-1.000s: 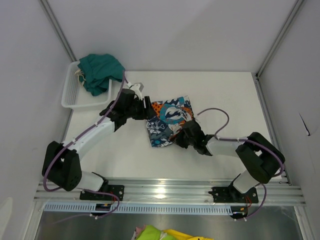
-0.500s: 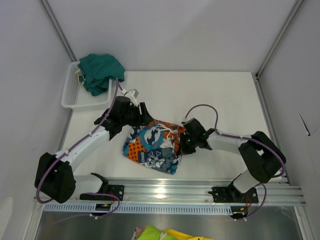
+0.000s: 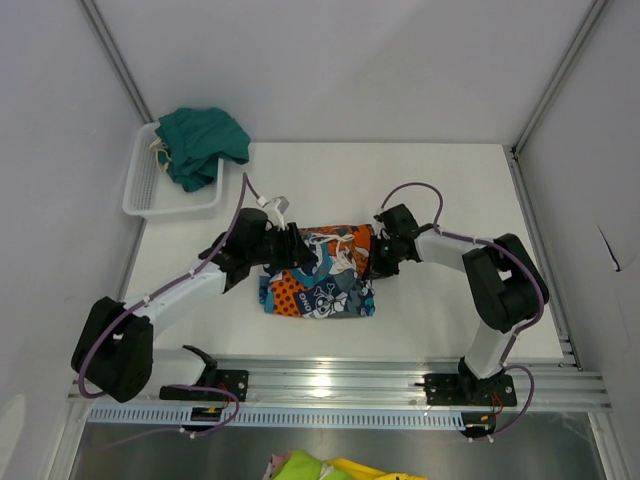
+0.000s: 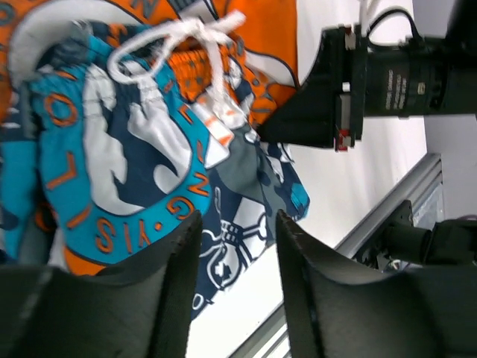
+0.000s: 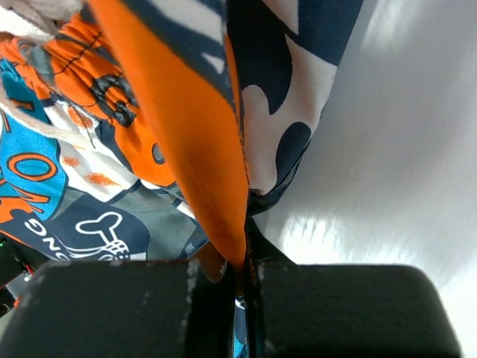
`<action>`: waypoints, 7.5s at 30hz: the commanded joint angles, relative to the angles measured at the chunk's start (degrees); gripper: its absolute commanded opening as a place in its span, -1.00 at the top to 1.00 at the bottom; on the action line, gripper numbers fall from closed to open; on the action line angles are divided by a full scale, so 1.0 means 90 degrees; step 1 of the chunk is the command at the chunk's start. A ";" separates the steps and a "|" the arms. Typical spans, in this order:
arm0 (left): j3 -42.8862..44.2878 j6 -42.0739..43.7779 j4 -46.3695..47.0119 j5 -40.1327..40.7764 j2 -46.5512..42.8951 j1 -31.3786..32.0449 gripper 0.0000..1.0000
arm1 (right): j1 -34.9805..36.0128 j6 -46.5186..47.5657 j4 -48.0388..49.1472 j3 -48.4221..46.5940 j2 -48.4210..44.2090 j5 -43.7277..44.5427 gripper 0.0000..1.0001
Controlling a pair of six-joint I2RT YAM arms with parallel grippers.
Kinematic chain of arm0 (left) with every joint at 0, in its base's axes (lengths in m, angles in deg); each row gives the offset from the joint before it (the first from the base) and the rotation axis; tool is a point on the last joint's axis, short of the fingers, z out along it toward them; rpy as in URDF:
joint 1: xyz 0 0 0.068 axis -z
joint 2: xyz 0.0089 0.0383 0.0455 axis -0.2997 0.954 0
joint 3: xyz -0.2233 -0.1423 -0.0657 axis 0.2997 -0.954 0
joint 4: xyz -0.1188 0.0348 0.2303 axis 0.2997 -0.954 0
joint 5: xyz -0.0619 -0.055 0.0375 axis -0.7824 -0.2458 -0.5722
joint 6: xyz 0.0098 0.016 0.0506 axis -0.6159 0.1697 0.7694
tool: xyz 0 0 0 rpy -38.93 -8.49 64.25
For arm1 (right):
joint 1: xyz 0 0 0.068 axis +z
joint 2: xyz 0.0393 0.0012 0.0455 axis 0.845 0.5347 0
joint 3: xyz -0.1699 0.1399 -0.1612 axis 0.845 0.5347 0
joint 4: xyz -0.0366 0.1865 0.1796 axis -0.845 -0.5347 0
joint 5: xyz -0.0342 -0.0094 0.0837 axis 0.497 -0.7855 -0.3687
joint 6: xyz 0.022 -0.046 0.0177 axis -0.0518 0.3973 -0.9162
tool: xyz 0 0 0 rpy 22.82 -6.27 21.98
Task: Fold and stack the shorts
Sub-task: Neatly place the folded shorts to the corner, then grab the shorts from the pile, then move the shorts to the center of the board
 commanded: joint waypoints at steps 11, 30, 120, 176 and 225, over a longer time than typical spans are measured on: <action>-0.0640 -0.0809 0.2640 -0.1638 0.1535 -0.0652 0.42 | -0.0378 0.0495 -0.0021 -0.0571 0.0546 -0.0311 1.00; -0.0416 -0.1895 0.3612 -0.2138 0.3024 -0.1337 0.43 | -0.0690 0.0603 -0.0119 -0.0679 0.0234 -0.0614 1.00; -0.1461 0.0049 -0.1820 0.1504 -0.4292 -0.0702 -0.53 | -0.2459 0.1326 -0.0288 -0.1999 -0.2094 0.4452 -0.90; 0.4935 -0.4110 0.0657 0.1525 0.4360 -0.4823 -0.90 | 0.0062 0.0945 0.4070 0.3520 -0.4951 0.3908 -0.99; 0.5355 -0.0044 0.1960 0.3008 -0.0755 -0.1173 1.00 | -0.0036 0.0954 0.4197 0.3521 -0.4912 0.3537 -0.99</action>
